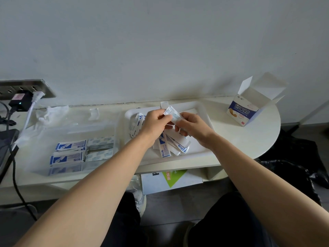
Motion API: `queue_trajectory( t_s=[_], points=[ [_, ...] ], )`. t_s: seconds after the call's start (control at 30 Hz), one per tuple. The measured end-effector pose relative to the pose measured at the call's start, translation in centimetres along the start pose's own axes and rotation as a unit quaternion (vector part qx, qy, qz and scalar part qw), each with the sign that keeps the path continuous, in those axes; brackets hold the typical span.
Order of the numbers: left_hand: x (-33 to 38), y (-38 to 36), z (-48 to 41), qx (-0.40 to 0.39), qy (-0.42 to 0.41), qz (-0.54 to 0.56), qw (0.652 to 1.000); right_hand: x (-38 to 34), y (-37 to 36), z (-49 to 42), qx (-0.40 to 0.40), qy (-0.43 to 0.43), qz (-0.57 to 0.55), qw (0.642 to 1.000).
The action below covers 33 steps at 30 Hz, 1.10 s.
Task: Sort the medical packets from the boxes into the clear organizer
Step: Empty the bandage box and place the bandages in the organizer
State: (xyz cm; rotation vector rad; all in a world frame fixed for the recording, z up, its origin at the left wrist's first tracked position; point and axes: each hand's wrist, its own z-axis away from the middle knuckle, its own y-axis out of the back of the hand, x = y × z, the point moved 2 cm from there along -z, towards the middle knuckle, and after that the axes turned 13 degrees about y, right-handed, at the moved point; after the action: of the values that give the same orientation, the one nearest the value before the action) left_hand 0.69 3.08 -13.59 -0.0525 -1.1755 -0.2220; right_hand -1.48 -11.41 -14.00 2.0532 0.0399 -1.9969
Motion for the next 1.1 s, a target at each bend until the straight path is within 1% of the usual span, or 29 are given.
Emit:
queue_trajectory(
  t_s=[0.13, 0.3, 0.47, 0.57, 0.63, 0.67, 0.7, 0.77, 0.83, 0.9, 0.93, 0.97, 1.0, 1.03, 1.07, 1.1],
  points=[
    [-0.7, 0.2, -0.3, 0.055, 0.018, 0.025, 0.998, 0.2, 0.1, 0.1, 0.015, -0.027, -0.027, 0.999],
    [-0.4, 0.6, -0.1, 0.035, 0.049, 0.083, 0.995, 0.5, -0.2, -0.3, 0.017, -0.019, -0.024, 0.999],
    [-0.8, 2.3, -0.4, 0.111, 0.022, 0.07, 0.991, 0.7, -0.8, -0.7, 0.033, -0.019, -0.035, 0.999],
    [-0.9, 2.7, -0.3, 0.111, 0.039, 0.069, 0.991, 0.8, -1.0, -0.8, 0.036, -0.024, -0.027, 0.999],
    [-0.9, 3.0, -0.6, 0.147, 0.043, 0.058, 0.986, 0.7, -1.1, -1.0, 0.039, -0.026, -0.016, 0.999],
    [-0.9, 3.3, -0.9, 0.189, 0.034, 0.026, 0.981, 0.7, -1.0, -1.1, 0.05, -0.028, -0.008, 0.998],
    [-0.8, 3.7, -1.0, 0.237, 0.018, -0.037, 0.971, 0.8, -0.8, -1.2, 0.067, -0.029, 0.0, 0.997],
    [-0.6, 4.7, -1.1, 0.306, -0.01, -0.208, 0.929, 1.0, -0.1, -1.2, 0.102, -0.03, 0.015, 0.994],
    [-1.0, 5.2, -1.0, 0.321, -0.022, -0.348, 0.88, 1.4, 0.6, -1.2, 0.118, -0.03, 0.036, 0.992],
    [-1.5, 5.3, -0.9, 0.322, -0.039, -0.451, 0.832, 1.7, 1.1, -1.0, 0.118, -0.028, 0.076, 0.99],
    [-1.8, 5.3, -0.9, 0.331, -0.051, -0.48, 0.811, 1.8, 1.3, -0.8, 0.115, -0.024, 0.1, 0.988],
    [-1.7, 5.2, -0.8, 0.343, -0.072, -0.484, 0.802, 1.8, 1.6, -0.6, 0.107, -0.017, 0.124, 0.986],
    [-1.5, 5.0, -0.8, 0.345, -0.102, -0.47, 0.806, 1.9, 1.8, -0.5, 0.096, -0.009, 0.144, 0.985],
    [-1.3, 4.6, -0.9, 0.328, -0.134, -0.444, 0.823, 1.8, 2.0, -0.3, 0.083, -0.001, 0.164, 0.983],
    [-1.0, 4.0, -0.9, 0.287, -0.159, -0.409, 0.852, 1.8, 2.2, -0.2, 0.071, 0.007, 0.185, 0.98],
    [-0.7, 3.0, -0.6, 0.225, -0.171, -0.376, 0.883, 1.8, 2.3, -0.1, 0.061, 0.016, 0.209, 0.976]
  ],
)
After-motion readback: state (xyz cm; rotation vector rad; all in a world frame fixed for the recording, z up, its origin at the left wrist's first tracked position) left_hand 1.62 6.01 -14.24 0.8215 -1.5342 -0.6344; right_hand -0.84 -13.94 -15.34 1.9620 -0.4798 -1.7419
